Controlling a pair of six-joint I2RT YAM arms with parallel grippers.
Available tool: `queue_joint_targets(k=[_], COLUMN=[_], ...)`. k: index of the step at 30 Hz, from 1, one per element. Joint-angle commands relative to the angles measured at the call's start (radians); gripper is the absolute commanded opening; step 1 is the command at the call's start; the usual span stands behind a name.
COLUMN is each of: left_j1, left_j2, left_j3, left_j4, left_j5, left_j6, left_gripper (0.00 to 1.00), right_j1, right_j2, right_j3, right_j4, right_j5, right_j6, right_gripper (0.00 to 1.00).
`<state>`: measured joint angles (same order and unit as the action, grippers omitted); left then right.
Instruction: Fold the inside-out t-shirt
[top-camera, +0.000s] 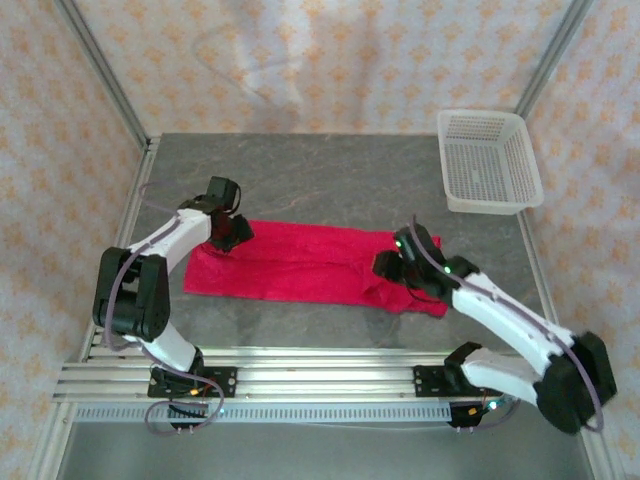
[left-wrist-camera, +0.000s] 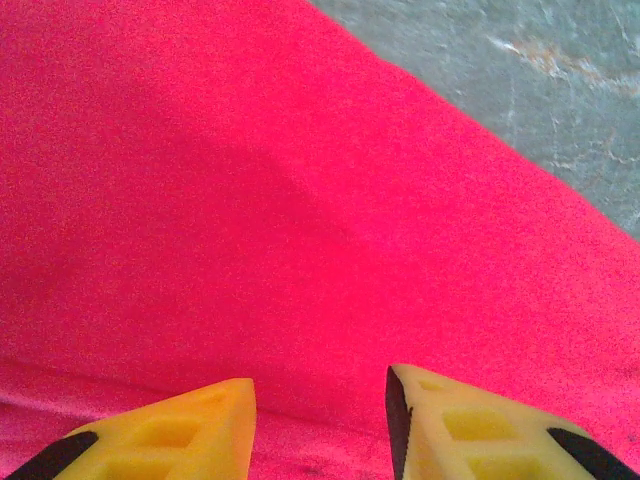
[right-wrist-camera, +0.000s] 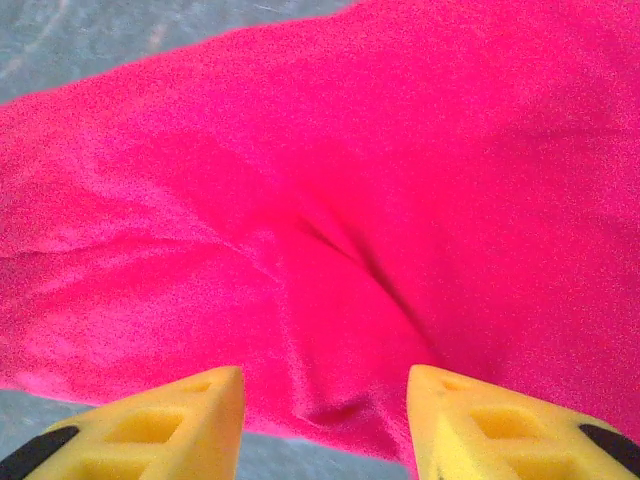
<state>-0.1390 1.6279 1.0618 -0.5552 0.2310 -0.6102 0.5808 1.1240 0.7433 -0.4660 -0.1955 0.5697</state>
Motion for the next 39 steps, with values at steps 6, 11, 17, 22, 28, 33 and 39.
queue_joint_targets(k=[6, 11, 17, 22, 28, 33, 39], left_j1=[-0.027, -0.028, -0.026, -0.027, -0.027, -0.027, -0.027], left_j2=[0.029, 0.031, 0.038, 0.030, 0.029, 0.028, 0.033], left_j3=[0.026, 0.006, 0.006, 0.004, 0.003, 0.007, 0.009], left_j4=[0.003, 0.004, 0.002, -0.001, -0.005, -0.008, -0.005], left_j5=[-0.005, -0.020, -0.019, -0.024, -0.022, -0.024, -0.021], left_j6=[-0.024, -0.017, -0.014, -0.011, -0.011, -0.011, -0.014], left_gripper=[0.42, 0.42, 0.42, 0.42, 0.42, 0.42, 0.42], right_j1=[0.100, 0.176, 0.235, 0.255, 0.267, 0.316, 0.393], right_j2=[0.367, 0.420, 0.462, 0.496, 0.539, 0.531, 0.525], right_j3=[0.222, 0.268, 0.289, 0.302, 0.313, 0.363, 0.413], right_j4=[-0.111, -0.183, -0.224, -0.257, -0.259, -0.306, -0.362], right_j5=[0.089, 0.220, 0.296, 0.364, 0.394, 0.425, 0.424], right_j6=[-0.130, -0.134, -0.136, -0.150, -0.163, -0.162, -0.151], right_gripper=[0.53, 0.45, 0.44, 0.44, 0.25, 0.00, 0.00])
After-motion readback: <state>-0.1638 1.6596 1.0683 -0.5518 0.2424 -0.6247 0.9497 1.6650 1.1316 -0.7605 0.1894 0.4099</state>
